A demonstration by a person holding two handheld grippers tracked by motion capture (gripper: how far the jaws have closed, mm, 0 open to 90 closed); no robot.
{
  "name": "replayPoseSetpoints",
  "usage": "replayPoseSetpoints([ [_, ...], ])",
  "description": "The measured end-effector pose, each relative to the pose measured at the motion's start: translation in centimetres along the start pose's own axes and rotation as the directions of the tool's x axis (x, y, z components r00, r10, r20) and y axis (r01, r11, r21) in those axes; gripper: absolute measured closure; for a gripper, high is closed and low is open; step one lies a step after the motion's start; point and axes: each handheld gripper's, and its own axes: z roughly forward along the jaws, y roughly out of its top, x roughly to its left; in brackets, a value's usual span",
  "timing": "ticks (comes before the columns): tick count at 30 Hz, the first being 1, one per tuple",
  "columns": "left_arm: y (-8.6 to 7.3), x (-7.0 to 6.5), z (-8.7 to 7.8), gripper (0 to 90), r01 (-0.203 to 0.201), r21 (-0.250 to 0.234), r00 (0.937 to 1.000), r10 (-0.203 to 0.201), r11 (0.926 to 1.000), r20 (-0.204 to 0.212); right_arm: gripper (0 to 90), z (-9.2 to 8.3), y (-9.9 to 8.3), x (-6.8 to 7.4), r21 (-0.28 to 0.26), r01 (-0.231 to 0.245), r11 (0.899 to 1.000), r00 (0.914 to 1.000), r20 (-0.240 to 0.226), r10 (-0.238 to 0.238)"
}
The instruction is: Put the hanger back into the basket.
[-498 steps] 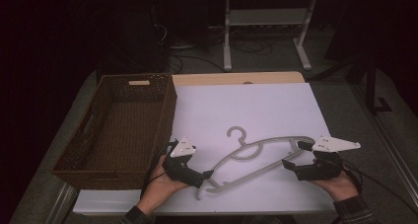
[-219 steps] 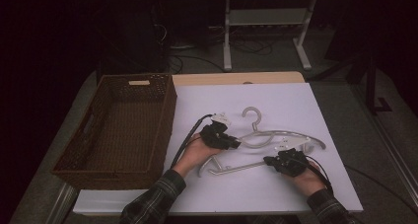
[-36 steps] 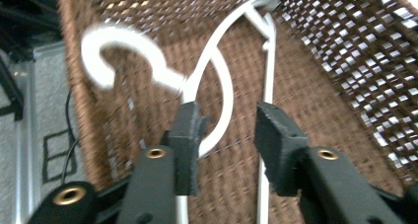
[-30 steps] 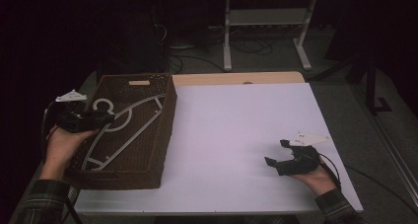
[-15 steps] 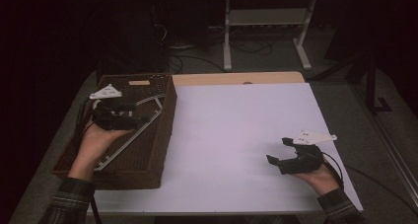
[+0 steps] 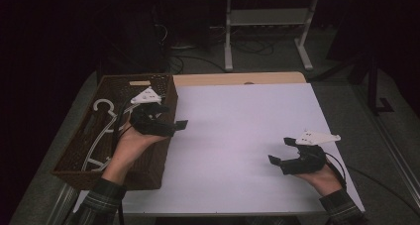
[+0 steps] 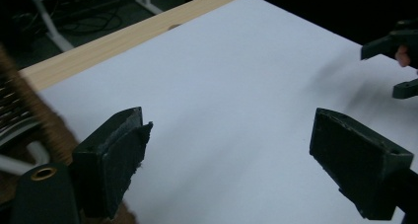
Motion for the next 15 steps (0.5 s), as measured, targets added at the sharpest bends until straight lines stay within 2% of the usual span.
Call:
replayPoseSetpoints([
  [4,0.4,-1.6,1.6,12.0,-0.021,-0.009,0.9995,0.021,0.9997,0.023,13.1,0.0,0.1,0.0,-0.003,0.002,1.000,1.0000,0.000,-0.002],
  [8,0.3,-3.1,3.3,12.3,-0.046,0.004,0.9976,0.046,0.9989,0.053,13.1,-0.1,0.1,0.0,-0.004,0.002,1.000,1.0000,-0.001,-0.002],
  [15,-1.1,-5.3,6.0,13.0,-0.068,0.026,0.9933,0.065,0.9974,0.096,13.1,-0.3,0.1,0.0,-0.009,0.003,1.000,1.0000,-0.001,-0.003],
])
